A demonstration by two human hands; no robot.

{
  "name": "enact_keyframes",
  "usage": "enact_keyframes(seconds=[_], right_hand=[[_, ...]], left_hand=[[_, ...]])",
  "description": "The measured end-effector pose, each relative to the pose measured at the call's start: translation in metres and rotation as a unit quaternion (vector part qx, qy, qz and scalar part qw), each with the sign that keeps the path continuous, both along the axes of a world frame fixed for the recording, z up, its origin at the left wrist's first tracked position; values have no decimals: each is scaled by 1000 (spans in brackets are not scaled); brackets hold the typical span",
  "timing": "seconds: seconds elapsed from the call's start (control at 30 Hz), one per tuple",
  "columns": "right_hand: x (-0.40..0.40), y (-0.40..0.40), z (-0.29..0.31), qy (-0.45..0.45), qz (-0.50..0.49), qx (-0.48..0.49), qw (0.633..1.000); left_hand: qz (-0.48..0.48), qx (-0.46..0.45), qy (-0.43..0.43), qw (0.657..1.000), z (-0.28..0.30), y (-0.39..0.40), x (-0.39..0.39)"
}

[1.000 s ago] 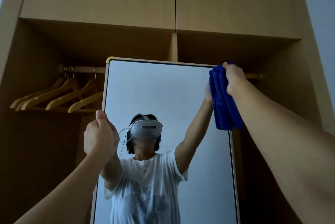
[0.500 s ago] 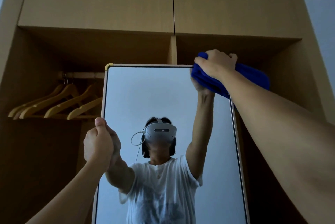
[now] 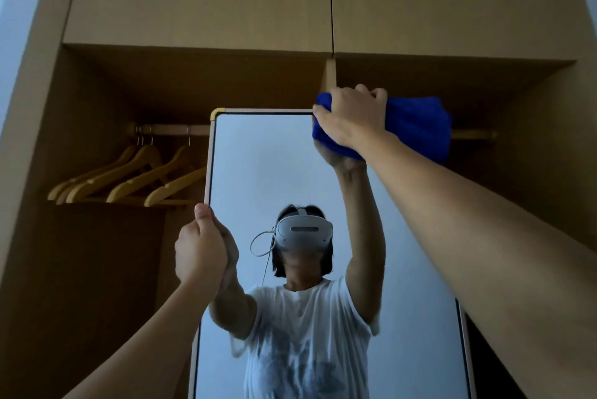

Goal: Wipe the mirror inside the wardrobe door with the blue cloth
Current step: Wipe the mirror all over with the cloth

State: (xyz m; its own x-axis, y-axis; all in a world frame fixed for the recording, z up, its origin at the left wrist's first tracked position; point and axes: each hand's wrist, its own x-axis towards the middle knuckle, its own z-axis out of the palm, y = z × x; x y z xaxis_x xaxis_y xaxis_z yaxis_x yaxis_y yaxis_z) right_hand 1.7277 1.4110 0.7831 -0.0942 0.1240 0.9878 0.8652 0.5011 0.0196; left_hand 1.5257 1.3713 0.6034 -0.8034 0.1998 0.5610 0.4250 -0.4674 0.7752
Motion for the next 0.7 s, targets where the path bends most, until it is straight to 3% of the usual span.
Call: enact_keyframes(seconds=[0.13,0.27,0.33,0.43,0.53,0.63,0.7], right_hand=[[-20,4,-35,133,46,127,982],[-45,-14,-43,222,228,139,938],[-66,-27,-41,156,266,142,941],[-94,-43,-32,37,212,133,968],[-104,-48,-17,-9,151,99,983],[-99,-43,2,-40,155,-4,987],[-94,-43,15,-50,103,-39,993]], left_hand=[[-5,-8,5,1000,0,-4,1],[-11,-16,13,1000,1,-10,3],[-18,-15,14,1000,1,-13,4],[-18,-16,16,1000,1,-17,8],[-20,-22,20,999,1,-21,12],[-25,-30,25,999,1,-24,13],[-25,-39,31,998,2,-25,13]])
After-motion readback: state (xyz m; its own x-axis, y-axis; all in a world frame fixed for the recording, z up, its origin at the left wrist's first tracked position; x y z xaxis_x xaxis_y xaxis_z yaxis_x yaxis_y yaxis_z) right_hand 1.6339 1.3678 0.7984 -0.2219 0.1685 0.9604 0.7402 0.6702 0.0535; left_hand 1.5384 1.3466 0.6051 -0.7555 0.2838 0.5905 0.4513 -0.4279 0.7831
